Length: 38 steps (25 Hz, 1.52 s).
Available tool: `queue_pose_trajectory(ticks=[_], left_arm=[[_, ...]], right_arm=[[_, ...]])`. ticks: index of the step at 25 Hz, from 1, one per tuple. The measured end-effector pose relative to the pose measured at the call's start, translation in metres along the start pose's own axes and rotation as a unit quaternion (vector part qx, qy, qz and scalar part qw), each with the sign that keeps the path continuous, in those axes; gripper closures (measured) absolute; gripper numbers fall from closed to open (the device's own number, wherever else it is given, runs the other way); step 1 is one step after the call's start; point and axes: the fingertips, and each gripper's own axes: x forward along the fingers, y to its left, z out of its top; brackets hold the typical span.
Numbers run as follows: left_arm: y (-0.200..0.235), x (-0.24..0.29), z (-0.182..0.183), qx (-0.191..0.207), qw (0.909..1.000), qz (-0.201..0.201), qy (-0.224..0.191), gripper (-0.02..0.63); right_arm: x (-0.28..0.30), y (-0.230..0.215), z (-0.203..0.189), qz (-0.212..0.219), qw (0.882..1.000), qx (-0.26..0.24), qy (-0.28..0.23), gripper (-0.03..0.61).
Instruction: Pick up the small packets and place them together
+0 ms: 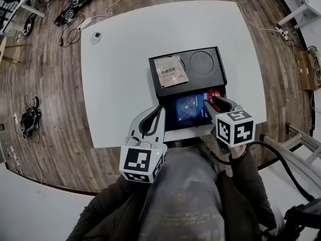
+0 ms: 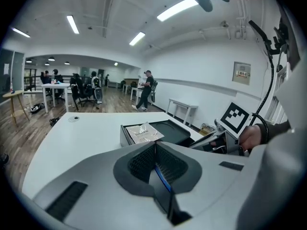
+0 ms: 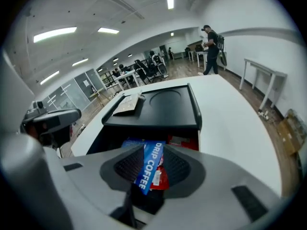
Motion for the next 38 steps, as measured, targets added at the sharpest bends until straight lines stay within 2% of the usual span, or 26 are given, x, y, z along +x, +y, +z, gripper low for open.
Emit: queue_pose_trajectory(ticks=[4,7,10,14,20,25,28,32,36,38], left_arm=[[0.002,0.002,-0.003,-0.003,1.0000,0.001,0.003,0.607],[0.006,0.003,-0.001,-0.010,0.9999,0.001,0.000,0.607],[0.013,0.006,0.000,-0.017,0.9999,-0.001,-0.003,0.607],[0.023,0.010,-0.002,-0.025,0.9997,-0.006,-0.005,0.607],[0.028,0.018,0.000,-0.032,0.9992,-0.023,-0.002,0.607],[0.034,0.021,0.001,-0.035,0.9989,-0.032,0.000,0.607],[0.036,0.025,-0.003,-0.038,0.9986,-0.036,0.006,0.607],[0.032,0.028,-0.002,-0.036,0.9983,-0.045,0.006,0.607],[0.035,0.027,-0.004,-0.039,0.9983,-0.042,0.008,0.607],[0.037,0.025,-0.005,-0.040,0.9984,-0.039,0.010,0.607]], right_arm=[[0.009,-0.003,-0.003,-0.009,0.999,-0.016,0.035,0.454],[0.012,0.000,0.001,-0.010,0.999,-0.007,0.038,0.451],[0.017,0.000,0.001,-0.031,0.999,0.000,0.045,0.431],[0.022,0.006,-0.003,-0.029,0.998,0.018,0.054,0.431],[0.031,-0.005,-0.011,-0.076,0.993,0.023,0.085,0.430],[0.028,-0.011,-0.009,-0.097,0.991,0.030,0.084,0.417],[0.031,-0.014,-0.013,-0.088,0.991,0.043,0.092,0.417],[0.033,-0.008,-0.015,-0.070,0.992,0.032,0.098,0.419],[0.028,0.018,-0.008,0.009,0.996,0.064,0.064,0.420],[0.028,0.030,-0.008,0.029,0.996,0.046,0.065,0.427]])
